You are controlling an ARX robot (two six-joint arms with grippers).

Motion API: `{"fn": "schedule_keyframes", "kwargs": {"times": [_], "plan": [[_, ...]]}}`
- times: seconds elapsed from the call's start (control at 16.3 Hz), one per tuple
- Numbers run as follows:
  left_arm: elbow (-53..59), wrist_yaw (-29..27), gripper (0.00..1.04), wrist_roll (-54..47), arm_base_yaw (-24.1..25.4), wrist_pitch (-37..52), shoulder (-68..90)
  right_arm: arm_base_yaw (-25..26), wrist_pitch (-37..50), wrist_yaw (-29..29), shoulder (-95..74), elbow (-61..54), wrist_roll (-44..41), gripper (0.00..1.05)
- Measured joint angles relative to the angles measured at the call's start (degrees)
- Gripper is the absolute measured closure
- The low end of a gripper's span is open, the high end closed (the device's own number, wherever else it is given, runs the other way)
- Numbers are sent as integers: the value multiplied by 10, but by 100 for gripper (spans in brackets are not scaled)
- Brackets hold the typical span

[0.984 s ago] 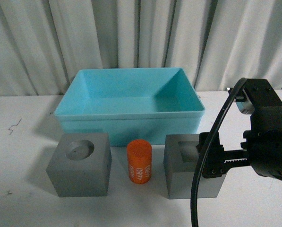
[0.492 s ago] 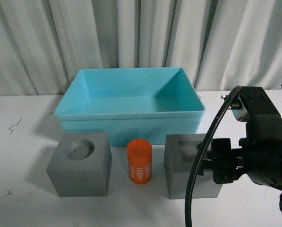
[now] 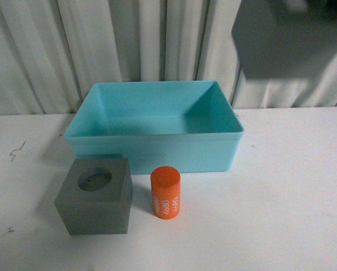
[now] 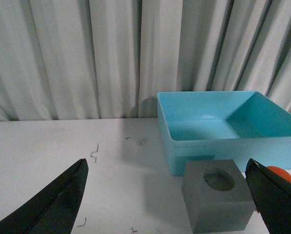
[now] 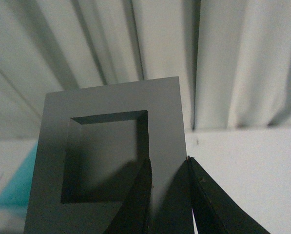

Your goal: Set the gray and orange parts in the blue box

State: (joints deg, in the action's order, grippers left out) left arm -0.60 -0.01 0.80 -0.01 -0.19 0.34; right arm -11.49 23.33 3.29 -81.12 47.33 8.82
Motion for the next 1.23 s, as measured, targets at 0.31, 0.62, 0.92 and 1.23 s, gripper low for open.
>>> {"fn": "schedule_keyframes", "kwargs": {"times": [0.31, 0.62, 0.92, 1.23], "plan": [[0, 0, 7, 0, 0, 0, 0, 2, 33, 9, -158, 137, -8, 88], [0, 0, 7, 0, 0, 0, 0, -37, 28, 10, -336, 293, 37, 88], [0, 0, 7, 0, 0, 0, 0, -51, 38, -20, -407, 298, 92, 100], [0, 0, 7, 0, 0, 0, 0, -69, 38, -9, -433, 308, 103, 99]]}}
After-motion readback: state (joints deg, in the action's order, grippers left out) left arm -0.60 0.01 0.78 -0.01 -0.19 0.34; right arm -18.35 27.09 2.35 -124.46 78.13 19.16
